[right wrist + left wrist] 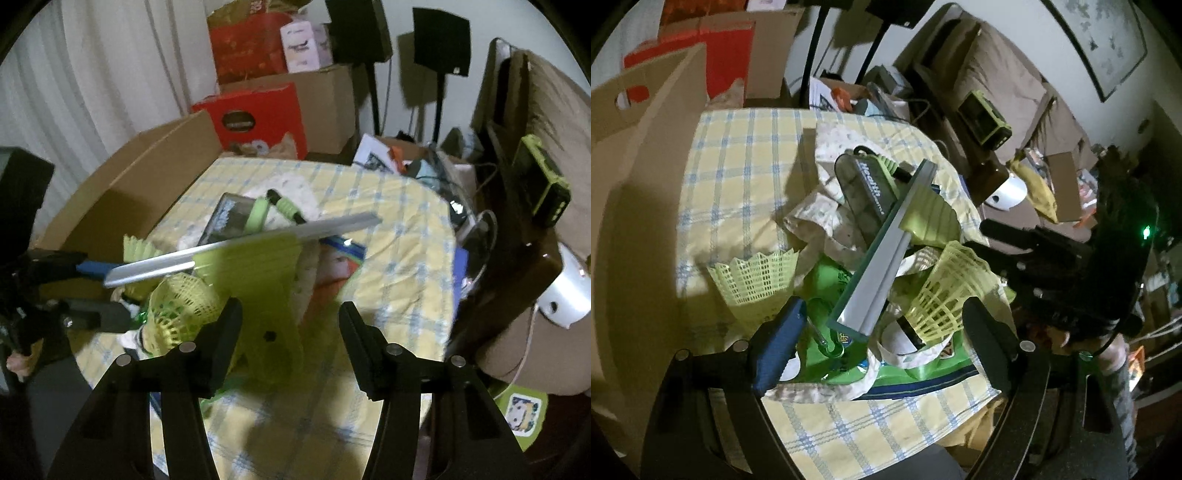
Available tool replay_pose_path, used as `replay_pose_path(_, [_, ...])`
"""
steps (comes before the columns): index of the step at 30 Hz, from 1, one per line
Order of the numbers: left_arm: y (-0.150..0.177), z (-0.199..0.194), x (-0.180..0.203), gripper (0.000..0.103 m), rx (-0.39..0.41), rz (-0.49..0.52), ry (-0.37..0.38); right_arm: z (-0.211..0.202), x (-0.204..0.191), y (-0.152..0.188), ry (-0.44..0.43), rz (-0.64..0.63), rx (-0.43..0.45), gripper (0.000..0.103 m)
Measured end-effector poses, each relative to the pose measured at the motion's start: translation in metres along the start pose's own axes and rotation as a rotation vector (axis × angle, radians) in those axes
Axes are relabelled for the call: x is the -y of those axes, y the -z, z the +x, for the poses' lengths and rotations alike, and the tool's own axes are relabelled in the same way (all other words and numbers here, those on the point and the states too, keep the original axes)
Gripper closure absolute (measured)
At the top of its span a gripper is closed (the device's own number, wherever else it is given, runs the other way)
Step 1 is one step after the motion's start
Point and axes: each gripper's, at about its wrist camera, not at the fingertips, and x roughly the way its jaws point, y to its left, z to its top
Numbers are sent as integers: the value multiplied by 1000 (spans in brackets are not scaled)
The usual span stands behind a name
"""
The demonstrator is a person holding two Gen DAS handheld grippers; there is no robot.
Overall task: Organize objects
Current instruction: 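Grasp the green squeegee head with the right tool and lift it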
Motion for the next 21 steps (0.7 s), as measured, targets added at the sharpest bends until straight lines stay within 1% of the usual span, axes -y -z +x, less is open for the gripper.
replay_pose_path(1, [0, 1, -1, 29, -5, -5, 8, 1, -1, 0, -14, 2, -1, 47])
replay_pose_path(5, [-2, 7, -8, 34, -27, -38, 46, 6, -11, -1, -23, -44, -12, 47])
replay_pose_path(7, [-3, 8, -9, 41, -28, -45, 50, 12, -15, -3, 3, -66, -23, 47])
replay_pose_path(10, [-5, 8, -9, 45, -23, -45, 46, 15, -12, -5, -15, -48, -30, 47])
replay_pose_path(12, [-7, 8, -9, 46, -24, -50, 50, 16, -10, -6, -31, -35, -35, 47])
replay_pose_path(14, [-9, 9, -9, 46, -25, -56, 52, 17, -11, -6, -45, -47, -44, 56])
replay_pose_path(16, [-12, 8, -9, 46, -15, -59, 52, 16, -14, -6, -41, -62, -47, 58])
replay_pose_path(17, [-13, 8, -9, 46, -13, -60, 49, 15, -15, -6, -38, -68, -47, 61])
replay_pose_path(18, [-14, 8, -8, 50, -12, -61, 51, 15, -16, -6, -37, -73, -45, 63])
replay_pose_path(19, [-15, 9, -8, 60, -14, -61, 60, 14, -16, -6, -34, -76, -42, 65])
replay_pose_path(21, [-17, 11, -7, 76, -19, -59, 35, 13, -16, -5, -32, -75, -34, 65])
